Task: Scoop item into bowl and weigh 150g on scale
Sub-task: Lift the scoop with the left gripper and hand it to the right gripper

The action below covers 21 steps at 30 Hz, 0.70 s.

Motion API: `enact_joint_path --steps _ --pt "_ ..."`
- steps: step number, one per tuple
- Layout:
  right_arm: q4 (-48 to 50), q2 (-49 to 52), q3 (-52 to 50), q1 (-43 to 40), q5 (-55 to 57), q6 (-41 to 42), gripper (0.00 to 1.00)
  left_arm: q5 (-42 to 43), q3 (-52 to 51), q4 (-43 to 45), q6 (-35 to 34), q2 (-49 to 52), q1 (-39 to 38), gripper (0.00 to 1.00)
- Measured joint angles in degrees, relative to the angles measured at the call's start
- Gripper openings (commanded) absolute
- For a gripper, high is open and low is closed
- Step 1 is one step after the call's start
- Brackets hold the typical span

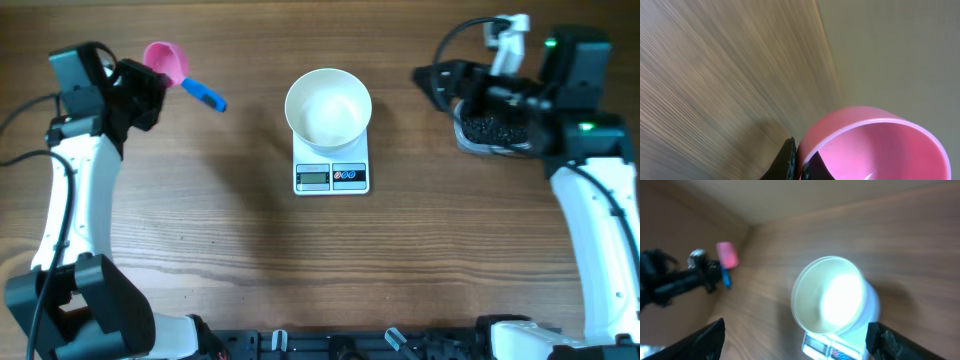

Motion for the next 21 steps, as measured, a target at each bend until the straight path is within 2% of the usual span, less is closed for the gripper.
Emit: enact_joint_path --steps 7,11,18,21 --pt "6.2 0.0 0.0 13.7 9.0 8.5 0.9 3.1 0.0 -0.2 -18.3 0.0 -9.7 0.04" --pt "7.3 0.2 0.0 18.5 14.1 11.6 0.89 3.8 0.0 -0.2 -27.5 0.0 -16.3 0.04" --pt "8.1 4.1 0.0 22.6 15.9 12.8 0.77 4.0 0.0 -0.2 -32.6 0.0 -21.5 0.04" --pt "8.9 5.9 0.0 24.1 16.1 13.2 0.68 4.0 0.0 -0.3 -33.0 0.0 -23.5 0.04"
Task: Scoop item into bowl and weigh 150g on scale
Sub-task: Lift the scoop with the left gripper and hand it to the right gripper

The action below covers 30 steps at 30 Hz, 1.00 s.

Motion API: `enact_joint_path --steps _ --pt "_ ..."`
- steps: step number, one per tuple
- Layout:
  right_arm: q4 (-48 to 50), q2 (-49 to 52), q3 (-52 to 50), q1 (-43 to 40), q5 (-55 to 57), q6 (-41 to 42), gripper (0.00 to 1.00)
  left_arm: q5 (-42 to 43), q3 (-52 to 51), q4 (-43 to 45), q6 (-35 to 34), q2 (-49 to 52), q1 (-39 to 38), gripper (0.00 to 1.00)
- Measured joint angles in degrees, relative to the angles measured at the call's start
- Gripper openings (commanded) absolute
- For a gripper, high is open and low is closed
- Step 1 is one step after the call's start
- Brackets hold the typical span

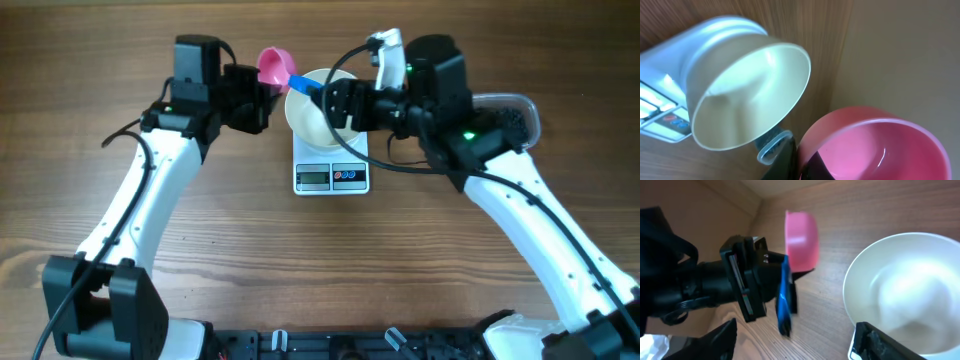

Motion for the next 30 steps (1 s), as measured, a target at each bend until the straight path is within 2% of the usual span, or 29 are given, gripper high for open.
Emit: enact_joint_path --steps 6,11,30 --pt "0.7 2.0 0.0 1.4 0.0 0.3 0.49 0.0 0.0 -1.1 -0.1 0.0 -3.3 0.04" --pt "1.5 2.2 0.0 1.4 0.3 0.3 0.38 0.0 0.0 -1.7 0.0 0.0 -4.3 0.04" --pt "-0.5 2.2 0.0 1.4 2.2 0.3 0.23 -0.5 0.0 -3.4 0.0 0.0 -4.3 0.04"
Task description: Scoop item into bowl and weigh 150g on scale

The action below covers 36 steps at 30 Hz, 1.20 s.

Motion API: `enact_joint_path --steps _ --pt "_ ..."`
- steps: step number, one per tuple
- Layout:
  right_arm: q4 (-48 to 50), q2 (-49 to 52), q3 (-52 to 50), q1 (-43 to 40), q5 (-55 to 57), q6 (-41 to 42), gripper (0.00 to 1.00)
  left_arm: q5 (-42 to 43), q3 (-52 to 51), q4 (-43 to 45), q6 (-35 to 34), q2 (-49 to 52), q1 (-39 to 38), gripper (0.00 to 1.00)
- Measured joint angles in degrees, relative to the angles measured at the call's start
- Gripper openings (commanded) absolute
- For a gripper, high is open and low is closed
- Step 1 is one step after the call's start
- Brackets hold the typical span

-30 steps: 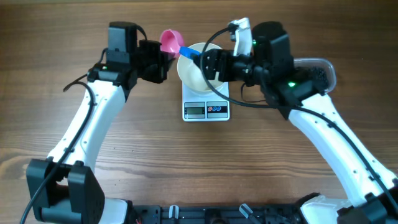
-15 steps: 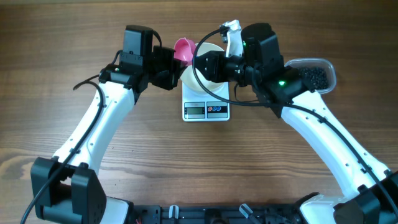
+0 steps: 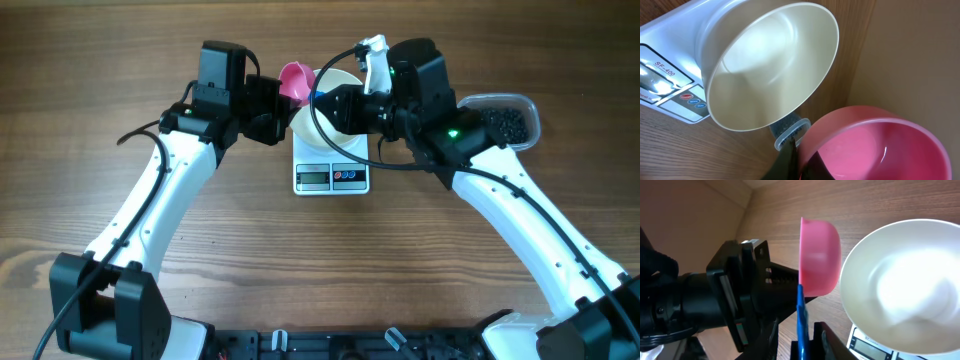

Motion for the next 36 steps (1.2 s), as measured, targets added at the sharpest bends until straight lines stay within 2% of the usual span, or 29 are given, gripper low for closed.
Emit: enact_joint_path --steps 8,10,12,16,17,19,24,32,36 --pt "0.0 0.0 0.0 0.0 0.8 0.0 0.09 0.0 0.0 0.0 0.0 0.0 0.0 0.04" --pt "0.0 0.0 0.0 0.0 0.8 0.0 0.04 0.0 0.0 0.0 0.0 0.0 0.0 0.08" --pt "0.0 0.0 0.0 0.0 0.9 0.0 0.04 0.0 0.0 0.0 0.1 0.0 0.0 0.14" --pt "-0.2 0.0 0.0 0.0 1.0 0.0 0.04 0.0 0.0 0.0 0.5 0.0 0.0 0.39" --pt "-0.4 0.0 0.0 0.0 1.0 0.0 0.04 0.0 0.0 0.1 0.2 0.0 0.0 0.5" --pt "-0.3 0.0 0.0 0.0 1.3 0.0 0.04 0.0 0.1 0.1 0.6 0.0 0.0 0.65" --pt "-0.3 0.0 0.0 0.0 3.1 0.0 0.04 -0.1 0.0 0.3 1.7 0.0 0.0 0.98" --pt "-0.6 0.0 0.0 -5.1 4.9 -0.4 0.04 0.0 0.1 3.2 16.4 0.0 0.5 1.0" --pt "-0.7 0.0 0.0 -11.7 2.3 -1.9 0.04 0.0 0.1 3.2 28.9 -0.3 2.0 1.0"
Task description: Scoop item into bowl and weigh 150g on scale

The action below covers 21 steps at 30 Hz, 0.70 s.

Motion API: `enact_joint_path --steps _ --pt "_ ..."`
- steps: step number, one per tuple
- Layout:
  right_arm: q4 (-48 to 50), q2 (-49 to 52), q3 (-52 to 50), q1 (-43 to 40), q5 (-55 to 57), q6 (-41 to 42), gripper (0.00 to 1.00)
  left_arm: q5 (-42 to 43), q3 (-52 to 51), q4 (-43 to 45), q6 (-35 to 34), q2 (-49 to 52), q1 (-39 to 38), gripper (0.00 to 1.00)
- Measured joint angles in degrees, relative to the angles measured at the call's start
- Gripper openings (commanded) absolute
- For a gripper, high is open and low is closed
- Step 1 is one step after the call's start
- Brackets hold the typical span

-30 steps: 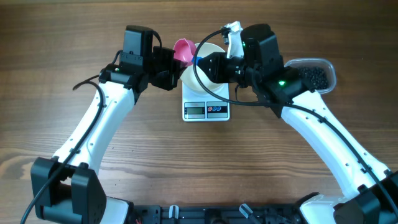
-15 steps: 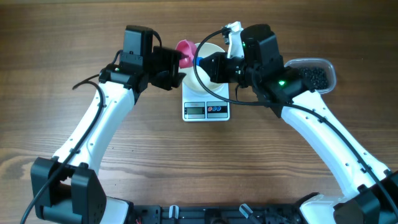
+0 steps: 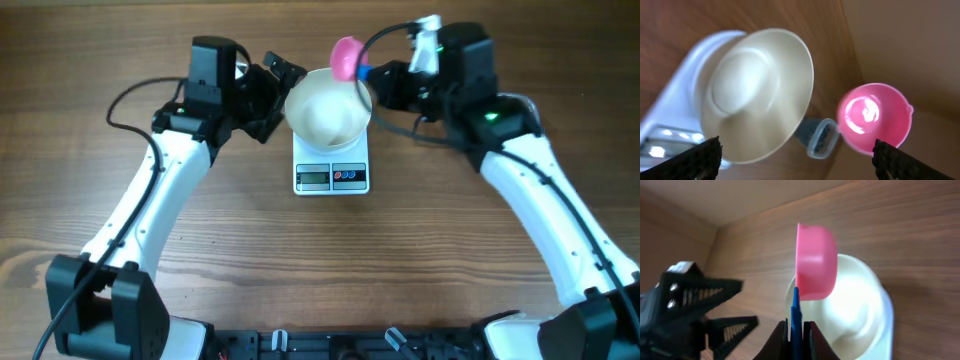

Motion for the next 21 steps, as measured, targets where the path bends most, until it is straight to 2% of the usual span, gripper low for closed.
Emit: enact_joint_path --steps 4,6,9,13,14,21 --pt "-0.8 -0.8 0.0 -6.1 -2.9 -1.8 0.04 -0.1 0.0 -0.2 11.4 -2.0 0.5 0.98" --pt "-2.1 -2.1 0.0 -8.5 -3.9 -2.9 0.04 -0.1 0.0 -0.6 16.7 -3.7 0.5 0.92" --pt "-4.0 -5.4 0.0 -11.1 -4.7 -4.8 0.04 -0.1 0.0 -2.3 23.1 -6.6 0.5 0.67" --pt "-8.4 -10.1 0.0 -14.4 -5.6 -8.0 0.04 -0.2 0.2 -7.1 28.9 -8.7 -0.1 0.12" --pt "-8.9 -10.5 0.0 -14.8 -5.7 -8.5 0.04 -0.4 0.2 -8.5 29.7 -8.7 -0.6 0.06" --pt "-13.3 -11.1 0.0 -16.1 -5.9 -11.2 0.04 -6.5 0.2 -17.2 32.0 -7.2 -10.2 0.04"
